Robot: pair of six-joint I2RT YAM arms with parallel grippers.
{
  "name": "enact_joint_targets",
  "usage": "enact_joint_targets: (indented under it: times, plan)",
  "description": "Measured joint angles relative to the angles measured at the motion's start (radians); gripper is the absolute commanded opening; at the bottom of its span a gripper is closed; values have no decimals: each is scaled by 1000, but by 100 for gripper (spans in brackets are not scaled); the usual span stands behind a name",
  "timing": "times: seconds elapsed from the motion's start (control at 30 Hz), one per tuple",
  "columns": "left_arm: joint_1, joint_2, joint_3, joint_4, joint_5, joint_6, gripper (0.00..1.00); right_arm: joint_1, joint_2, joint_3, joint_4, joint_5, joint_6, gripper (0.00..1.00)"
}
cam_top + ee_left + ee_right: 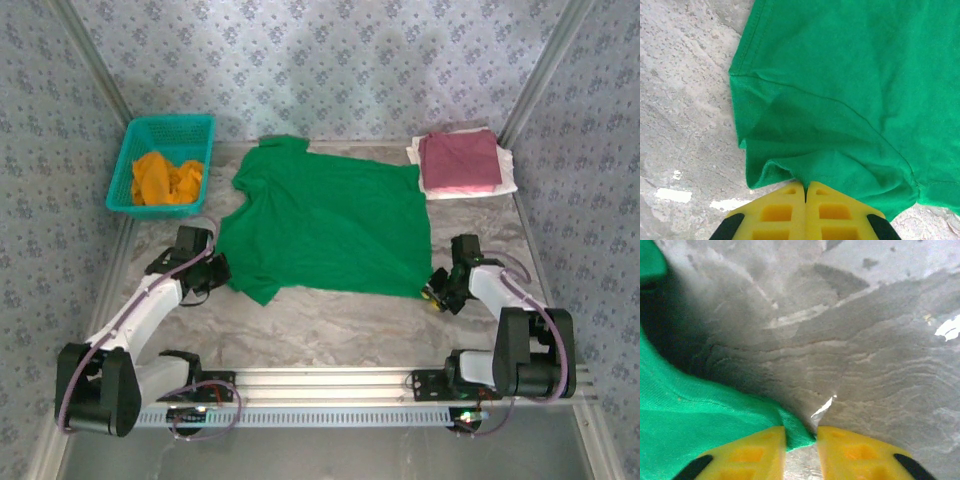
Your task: Fold and stack the t-shirts
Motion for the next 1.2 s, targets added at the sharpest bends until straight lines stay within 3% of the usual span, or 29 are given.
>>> enact_joint_targets:
  times: [0.13, 0.27, 0.5, 0.73, 1.03, 1.2]
  plan:
    - [0, 0, -7, 3, 0, 0, 0, 3, 4, 12, -24, 19, 3, 10]
    - [0, -9, -11, 0, -1, 0, 0, 16, 18, 33, -43, 36, -9, 11]
    - [0, -26, -11, 0, -1, 0, 0, 31, 30, 68, 22, 34, -33, 0]
    - [0, -40, -11, -10, -5, -5, 0, 38, 11, 82, 21, 34, -34, 0]
    - [0, -329, -18, -105, -55, -15, 0, 38, -158, 90, -102, 38, -53, 0]
    - [-32, -358, -44, -145, -34, -53, 0, 40, -227, 66, -156, 37, -53, 0]
